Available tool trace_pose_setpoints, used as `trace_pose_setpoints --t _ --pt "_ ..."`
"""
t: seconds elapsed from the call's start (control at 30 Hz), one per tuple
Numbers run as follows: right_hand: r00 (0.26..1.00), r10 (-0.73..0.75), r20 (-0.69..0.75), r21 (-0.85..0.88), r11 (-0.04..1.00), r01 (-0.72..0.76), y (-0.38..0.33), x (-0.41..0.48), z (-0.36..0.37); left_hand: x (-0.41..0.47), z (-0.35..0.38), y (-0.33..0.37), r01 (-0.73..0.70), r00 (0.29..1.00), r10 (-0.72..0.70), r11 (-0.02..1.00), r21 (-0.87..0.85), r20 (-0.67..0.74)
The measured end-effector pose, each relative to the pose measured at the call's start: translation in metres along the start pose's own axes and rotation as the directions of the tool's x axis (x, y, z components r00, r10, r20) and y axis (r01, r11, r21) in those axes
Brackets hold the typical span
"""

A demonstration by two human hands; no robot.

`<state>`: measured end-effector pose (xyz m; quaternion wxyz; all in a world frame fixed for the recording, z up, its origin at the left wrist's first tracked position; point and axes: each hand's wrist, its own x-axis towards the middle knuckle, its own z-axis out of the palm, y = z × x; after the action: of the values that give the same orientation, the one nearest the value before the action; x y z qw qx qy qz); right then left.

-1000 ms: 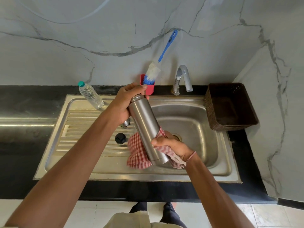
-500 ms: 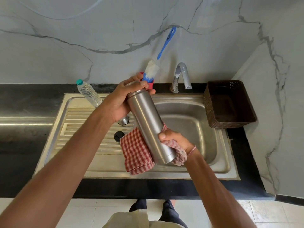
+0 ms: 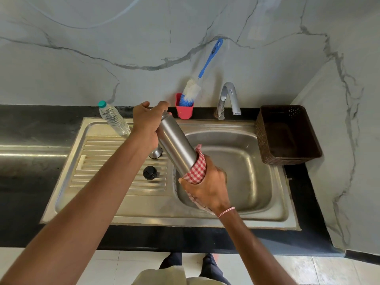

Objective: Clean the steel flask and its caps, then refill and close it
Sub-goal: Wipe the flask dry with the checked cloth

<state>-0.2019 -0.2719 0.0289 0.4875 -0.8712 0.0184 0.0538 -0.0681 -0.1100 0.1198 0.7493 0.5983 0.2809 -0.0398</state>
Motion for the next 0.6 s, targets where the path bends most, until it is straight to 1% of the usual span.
trace_pose_setpoints --t 0.07,0.1,0.13,0.17,0.2,0.23,0.27,0.3,0.33,0.37,0.4,0.43,0.47,0.5,0.53,0.6 --pt "0.998 -0.01 -0.064 0.023 1.0 0.011 0.008 -0.004 0.005 0.001 -0.002 -0.001 -0.013 1.0 0.012 0.999 0.037 0.026" --pt "1.0 0.002 -0.026 0.122 0.992 0.001 0.014 -0.003 0.004 0.001 -0.004 0.0 -0.032 0.996 0.026 0.997 0.07 0.081" --pt "0.998 0.027 0.054 0.269 0.962 -0.041 0.017 -0.002 -0.001 -0.001 -0.006 0.001 -0.053 0.986 0.039 0.995 0.083 0.162" --pt "0.981 0.055 0.185 0.433 0.892 -0.132 0.019 0.0 -0.006 -0.003 -0.009 0.004 -0.067 0.964 0.047 0.995 0.068 0.261" --pt "0.94 0.051 0.338 0.569 0.784 -0.247 0.023 0.0 -0.013 -0.004 -0.013 0.007 -0.071 0.928 0.053 0.997 0.036 0.369" --pt "0.879 0.032 0.477 0.642 0.67 -0.373 0.025 0.001 -0.019 -0.005 -0.017 0.008 -0.067 0.877 0.061 0.998 -0.004 0.476" --pt "0.809 0.0 0.588 0.675 0.552 -0.49 0.027 0.001 -0.023 -0.005 -0.02 0.008 -0.052 0.82 0.07 0.997 -0.048 0.568" --pt "0.752 -0.037 0.658 0.68 0.46 -0.572 0.032 0.001 -0.024 -0.005 -0.023 0.008 -0.033 0.767 0.086 0.995 -0.094 0.636" --pt "0.706 -0.085 0.703 0.681 0.368 -0.633 0.033 0.0 -0.023 -0.005 -0.024 0.006 -0.015 0.728 0.105 0.99 -0.137 0.678" --pt "0.677 -0.121 0.726 0.676 0.308 -0.67 0.036 -0.001 -0.021 -0.005 -0.023 0.004 -0.003 0.711 0.122 0.985 -0.17 0.693" --pt "0.67 -0.111 0.734 0.668 0.3 -0.681 0.037 -0.002 -0.015 -0.005 -0.021 0.003 0.003 0.715 0.133 0.981 -0.193 0.686" --pt "0.662 -0.078 0.746 0.647 0.324 -0.691 0.039 0.0 -0.01 -0.005 -0.019 0.003 -0.004 0.74 0.136 0.98 -0.198 0.659" --pt "0.658 -0.039 0.752 0.619 0.388 -0.683 0.042 0.002 -0.004 -0.007 -0.016 0.004 -0.019 0.771 0.135 0.982 -0.19 0.623" --pt "0.698 -0.005 0.716 0.614 0.478 -0.628 0.045 0.002 -0.001 -0.008 -0.014 0.007 -0.031 0.804 0.13 0.984 -0.176 0.58" --pt "0.733 0.004 0.68 0.615 0.542 -0.573 0.045 0.001 -0.001 -0.008 -0.013 0.009 -0.048 0.839 0.125 0.986 -0.158 0.529" --pt "0.804 0.059 0.592 0.597 0.638 -0.486 0.036 0.0 -0.002 -0.008 -0.012 0.011 -0.102 0.91 0.123 0.992 -0.072 0.396"
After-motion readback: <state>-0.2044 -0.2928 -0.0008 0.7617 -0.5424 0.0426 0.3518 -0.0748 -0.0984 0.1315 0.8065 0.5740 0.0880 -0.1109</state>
